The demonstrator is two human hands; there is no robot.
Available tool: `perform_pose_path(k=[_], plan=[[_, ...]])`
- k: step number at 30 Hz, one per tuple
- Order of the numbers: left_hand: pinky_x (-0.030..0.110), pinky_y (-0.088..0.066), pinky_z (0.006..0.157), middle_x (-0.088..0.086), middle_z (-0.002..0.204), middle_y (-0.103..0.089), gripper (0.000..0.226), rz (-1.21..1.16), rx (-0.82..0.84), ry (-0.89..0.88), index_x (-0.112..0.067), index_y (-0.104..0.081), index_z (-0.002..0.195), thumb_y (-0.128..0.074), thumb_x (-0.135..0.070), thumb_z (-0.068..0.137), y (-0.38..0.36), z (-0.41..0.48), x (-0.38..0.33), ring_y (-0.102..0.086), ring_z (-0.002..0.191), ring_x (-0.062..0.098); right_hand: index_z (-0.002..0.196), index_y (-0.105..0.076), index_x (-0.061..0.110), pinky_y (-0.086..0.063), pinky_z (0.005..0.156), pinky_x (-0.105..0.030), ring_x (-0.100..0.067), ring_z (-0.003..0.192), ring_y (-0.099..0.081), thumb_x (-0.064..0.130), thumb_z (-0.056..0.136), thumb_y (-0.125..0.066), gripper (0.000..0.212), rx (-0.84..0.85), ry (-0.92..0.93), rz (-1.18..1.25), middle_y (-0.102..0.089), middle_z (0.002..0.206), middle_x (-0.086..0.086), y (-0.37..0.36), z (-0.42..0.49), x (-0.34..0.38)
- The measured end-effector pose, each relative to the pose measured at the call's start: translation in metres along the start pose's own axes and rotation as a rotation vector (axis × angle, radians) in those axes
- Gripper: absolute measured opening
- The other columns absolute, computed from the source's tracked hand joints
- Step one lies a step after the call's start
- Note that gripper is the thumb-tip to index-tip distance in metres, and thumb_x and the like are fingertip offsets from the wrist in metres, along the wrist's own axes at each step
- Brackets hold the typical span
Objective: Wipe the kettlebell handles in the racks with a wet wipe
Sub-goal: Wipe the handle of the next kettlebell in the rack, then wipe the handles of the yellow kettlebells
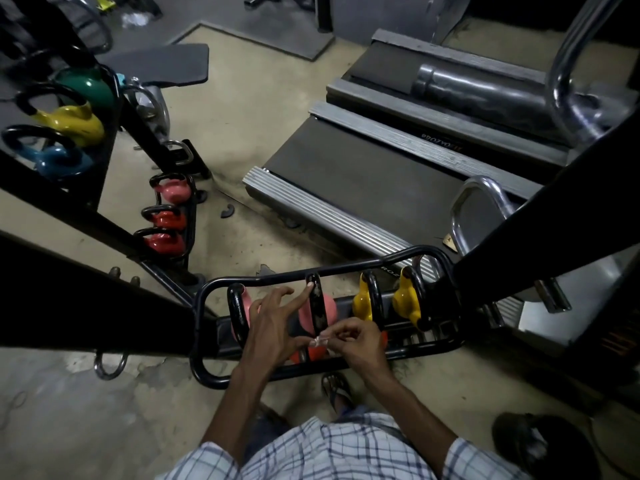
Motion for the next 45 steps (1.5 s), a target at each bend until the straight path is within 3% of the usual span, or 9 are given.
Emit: perform_pose_path(k=[7, 14, 18, 20, 24, 27, 33, 38, 45], plan=[[0.044, -0.04, 0.104, 0.0, 0.134, -0.052, 0.118, 0.004, -0.065, 0.026, -0.046, -0.038, 0.15, -0.091, -0.06, 0.045, 0.004, 0.001, -0.001, -0.05, 0.126, 0.021, 0.08, -0.076, 0.006, -0.059, 0.075, -0.038, -0.016, 0.074, -0.071, -0.007, 0.078, -0.079, 0.013, -0.081, -0.139, 0.162, -0.076, 0.079, -0.006, 0.003, 0.005, -0.023], [0.045, -0.036, 0.105, -0.001, 0.131, -0.052, 0.117, 0.046, -0.095, 0.034, -0.043, -0.041, 0.15, -0.094, -0.051, 0.046, 0.004, -0.003, -0.005, -0.05, 0.125, 0.02, 0.1, -0.073, -0.004, -0.054, 0.064, -0.016, -0.007, 0.072, -0.065, 0.0, 0.087, -0.074, 0.014, -0.083, -0.172, 0.157, -0.072, 0.085, -0.004, -0.003, 0.022, -0.026], [0.047, -0.038, 0.104, -0.003, 0.132, -0.05, 0.118, 0.081, -0.089, 0.045, -0.045, -0.037, 0.151, -0.093, -0.054, 0.047, 0.004, -0.005, -0.005, -0.051, 0.124, 0.019, 0.091, -0.075, 0.01, -0.051, 0.066, -0.015, -0.002, 0.067, -0.063, 0.008, 0.092, -0.07, 0.006, 0.03, -0.148, 0.062, -0.071, 0.079, 0.001, -0.01, 0.025, -0.024], [0.048, -0.04, 0.101, -0.002, 0.13, -0.051, 0.118, 0.093, -0.095, 0.041, -0.044, -0.037, 0.151, -0.093, -0.054, 0.048, 0.002, -0.005, -0.006, -0.053, 0.121, 0.021, 0.088, -0.075, 0.014, -0.052, 0.068, -0.018, -0.002, 0.07, -0.066, 0.009, 0.091, -0.072, 0.007, 0.054, -0.143, 0.072, -0.072, 0.079, 0.003, -0.009, 0.024, -0.024], [0.048, -0.041, 0.101, -0.001, 0.132, -0.051, 0.118, 0.085, -0.103, 0.033, -0.044, -0.034, 0.152, -0.092, -0.055, 0.05, 0.002, -0.006, -0.01, -0.051, 0.123, 0.021, 0.094, -0.075, -0.002, -0.06, 0.076, -0.032, -0.017, 0.079, -0.071, 0.007, 0.085, -0.079, 0.014, 0.065, -0.168, 0.151, -0.076, 0.088, -0.013, 0.0, 0.017, -0.025], [0.05, -0.037, 0.105, 0.003, 0.14, -0.048, 0.117, 0.064, -0.112, 0.02, -0.039, -0.035, 0.152, -0.092, -0.052, 0.051, 0.002, -0.006, -0.015, -0.046, 0.13, 0.023, 0.093, -0.076, -0.002, -0.059, 0.071, -0.031, -0.018, 0.076, -0.072, 0.009, 0.082, -0.081, 0.015, 0.022, -0.095, 0.193, -0.077, 0.087, -0.016, 0.018, 0.02, -0.011], [0.052, -0.025, 0.115, 0.011, 0.156, -0.034, 0.103, 0.163, -0.112, -0.143, -0.033, -0.042, 0.15, -0.089, -0.045, 0.059, -0.012, -0.005, -0.064, -0.028, 0.147, 0.03, 0.081, -0.079, 0.017, -0.058, 0.072, -0.025, -0.007, 0.075, -0.072, 0.012, 0.08, -0.078, 0.005, -0.349, 0.104, -0.078, -0.076, 0.078, 0.004, 0.104, 0.05, 0.019], [0.05, -0.025, 0.112, 0.01, 0.147, -0.045, 0.093, 0.233, -0.088, -0.291, -0.031, -0.047, 0.145, -0.088, -0.044, 0.063, -0.044, 0.0, -0.116, -0.036, 0.142, 0.03, 0.086, -0.08, 0.018, -0.061, 0.075, -0.032, -0.006, 0.077, -0.072, 0.016, 0.081, -0.071, 0.01, -0.335, 0.091, -0.166, -0.076, 0.081, 0.005, 0.124, 0.073, 0.016], [0.045, -0.032, 0.105, 0.007, 0.13, -0.053, 0.093, 0.244, -0.102, -0.27, -0.022, -0.048, 0.143, -0.088, -0.045, 0.061, -0.066, 0.018, -0.127, -0.048, 0.126, 0.027, 0.093, -0.079, 0.015, -0.061, 0.079, -0.036, -0.009, 0.082, -0.073, 0.022, 0.073, -0.068, 0.024, -0.27, 0.108, -0.226, -0.077, 0.085, 0.003, 0.118, 0.083, 0.023]])
Point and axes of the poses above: each hand's wrist, its own z-axis towards the middle knuckle, its own y-axis out of the back of the hand, x = y × z, the point moved 10 cm from there along z, towards the middle knuckle
